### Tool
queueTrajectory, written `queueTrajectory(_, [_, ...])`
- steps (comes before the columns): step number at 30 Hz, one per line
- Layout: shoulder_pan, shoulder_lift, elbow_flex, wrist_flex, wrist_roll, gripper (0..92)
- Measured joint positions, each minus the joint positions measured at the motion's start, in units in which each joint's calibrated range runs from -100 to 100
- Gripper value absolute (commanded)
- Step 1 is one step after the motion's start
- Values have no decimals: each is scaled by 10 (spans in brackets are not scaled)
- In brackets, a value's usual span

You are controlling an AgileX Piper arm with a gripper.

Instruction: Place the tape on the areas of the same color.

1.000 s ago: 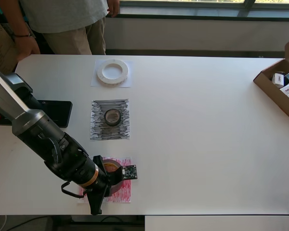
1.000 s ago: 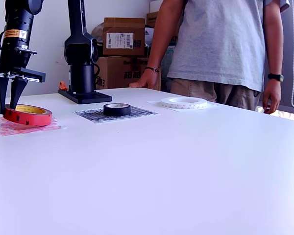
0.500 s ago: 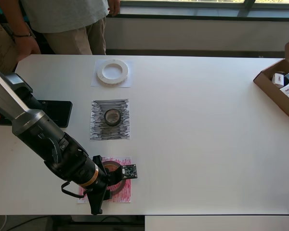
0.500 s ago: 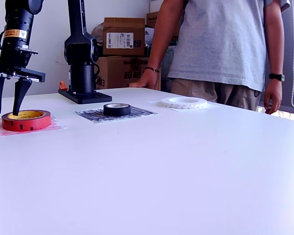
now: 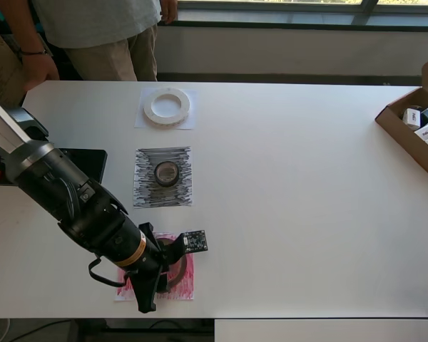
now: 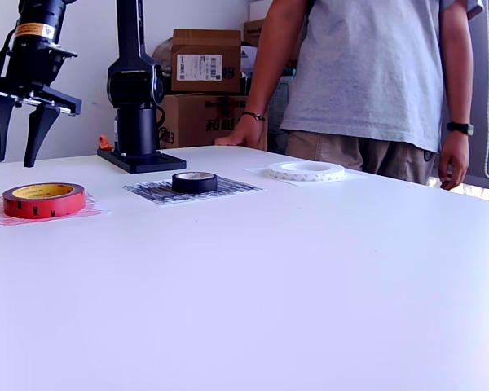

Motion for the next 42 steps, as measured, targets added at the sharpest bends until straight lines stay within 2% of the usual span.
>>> queueTrajectory(6, [57,-100,8,14,25,458])
queueTrajectory(9, [99,-164,8,14,54,424])
queueTrajectory(19, [274,-380,25,16,184,208])
queueTrajectory(24, [352,-493,66,16,223,109])
queueTrajectory(31, [420,-655,177,15,232,1])
queueTrajectory(37, [437,-784,268,13,201,0])
queueTrajectory(42, [437,-879,344,-23,177,0])
